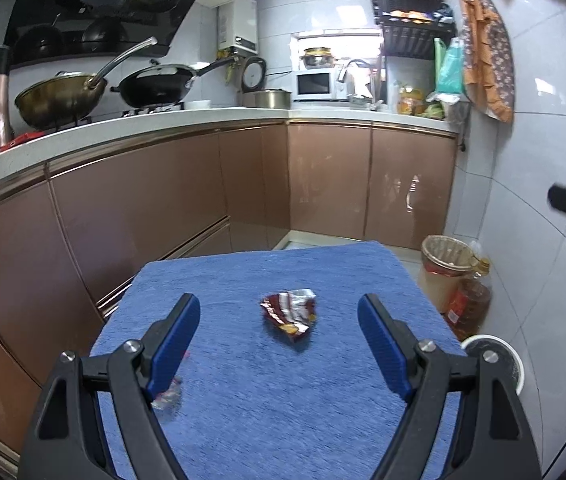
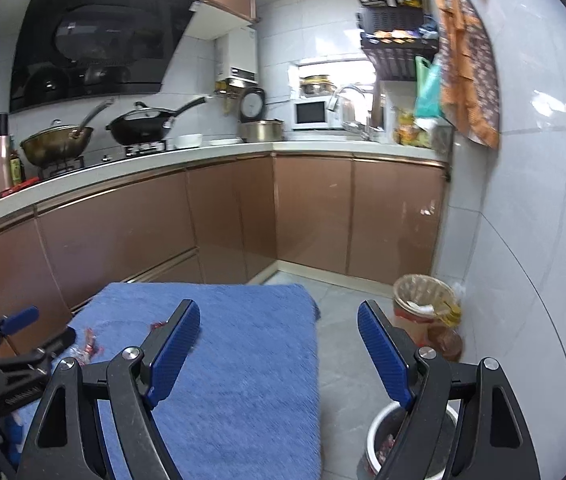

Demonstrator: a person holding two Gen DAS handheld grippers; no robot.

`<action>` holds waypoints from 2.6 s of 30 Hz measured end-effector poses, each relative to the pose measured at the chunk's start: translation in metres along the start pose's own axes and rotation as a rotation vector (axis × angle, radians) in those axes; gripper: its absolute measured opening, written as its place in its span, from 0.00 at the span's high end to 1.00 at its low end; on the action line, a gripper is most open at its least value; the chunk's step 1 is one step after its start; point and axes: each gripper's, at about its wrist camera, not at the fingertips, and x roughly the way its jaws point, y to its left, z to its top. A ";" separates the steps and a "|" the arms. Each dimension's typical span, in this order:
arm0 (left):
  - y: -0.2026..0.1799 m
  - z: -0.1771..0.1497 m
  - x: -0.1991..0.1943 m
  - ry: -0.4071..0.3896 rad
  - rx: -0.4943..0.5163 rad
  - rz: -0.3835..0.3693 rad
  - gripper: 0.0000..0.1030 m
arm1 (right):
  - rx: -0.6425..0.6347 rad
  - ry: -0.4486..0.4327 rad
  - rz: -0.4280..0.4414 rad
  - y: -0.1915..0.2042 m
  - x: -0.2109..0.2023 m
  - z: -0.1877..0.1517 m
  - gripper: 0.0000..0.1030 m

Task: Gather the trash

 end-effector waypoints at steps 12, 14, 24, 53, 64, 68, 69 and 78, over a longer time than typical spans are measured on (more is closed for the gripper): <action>0.152 -0.040 0.061 0.159 -0.127 0.137 0.22 | -0.102 0.157 0.243 0.094 0.104 0.011 0.22; 0.167 -0.052 0.071 0.193 -0.146 0.111 0.22 | -0.113 0.207 0.259 0.108 0.132 0.000 0.22; 0.163 -0.091 0.145 0.350 -0.139 -0.018 0.23 | -0.072 0.470 0.291 0.140 0.266 -0.070 0.22; 0.147 -0.093 0.141 0.326 -0.159 0.016 0.87 | -0.017 0.430 0.327 0.104 0.237 -0.064 0.80; 0.055 -0.043 0.091 0.230 -0.059 -0.157 0.87 | 0.077 0.241 0.197 0.020 0.113 -0.033 0.80; 0.002 -0.027 0.085 0.222 -0.020 -0.264 0.87 | 0.105 0.192 0.096 -0.014 0.071 -0.035 0.80; -0.015 -0.023 0.085 0.223 -0.006 -0.298 0.87 | 0.119 0.184 0.059 -0.027 0.061 -0.038 0.80; -0.178 -0.003 0.108 0.289 0.183 -0.539 0.87 | 0.300 0.253 -0.195 -0.137 0.037 -0.104 0.79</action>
